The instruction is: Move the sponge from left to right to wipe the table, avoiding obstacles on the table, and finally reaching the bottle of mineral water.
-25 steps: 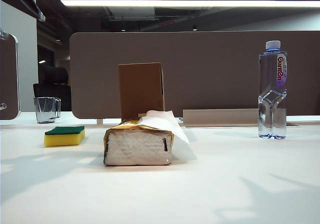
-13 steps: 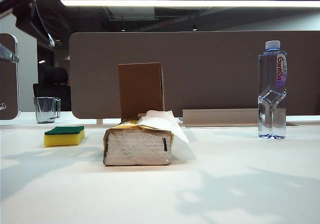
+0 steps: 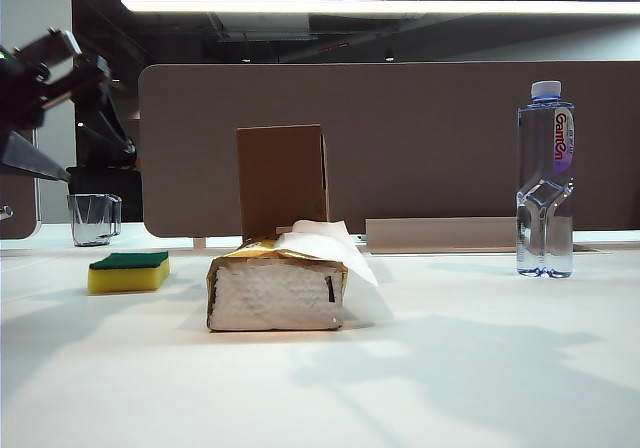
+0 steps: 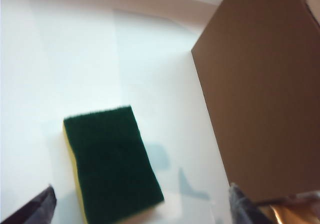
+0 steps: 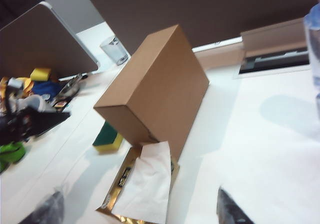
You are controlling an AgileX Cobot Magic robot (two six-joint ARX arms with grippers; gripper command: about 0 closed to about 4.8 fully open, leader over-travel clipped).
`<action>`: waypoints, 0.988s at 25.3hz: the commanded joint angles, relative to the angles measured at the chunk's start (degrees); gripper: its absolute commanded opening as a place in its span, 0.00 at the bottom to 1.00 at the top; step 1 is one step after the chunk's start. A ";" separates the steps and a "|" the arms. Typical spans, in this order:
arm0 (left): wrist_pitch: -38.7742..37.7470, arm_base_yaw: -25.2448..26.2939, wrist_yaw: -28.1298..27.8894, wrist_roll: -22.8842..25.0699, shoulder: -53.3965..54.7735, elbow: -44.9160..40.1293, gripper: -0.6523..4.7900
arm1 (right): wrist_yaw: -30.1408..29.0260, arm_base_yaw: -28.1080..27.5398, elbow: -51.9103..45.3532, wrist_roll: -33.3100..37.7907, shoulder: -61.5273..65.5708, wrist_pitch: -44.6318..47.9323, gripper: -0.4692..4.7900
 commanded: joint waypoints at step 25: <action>-2.23 0.31 0.11 1.57 18.73 8.61 1.00 | -1.38 10.14 0.70 0.02 5.64 -0.22 0.83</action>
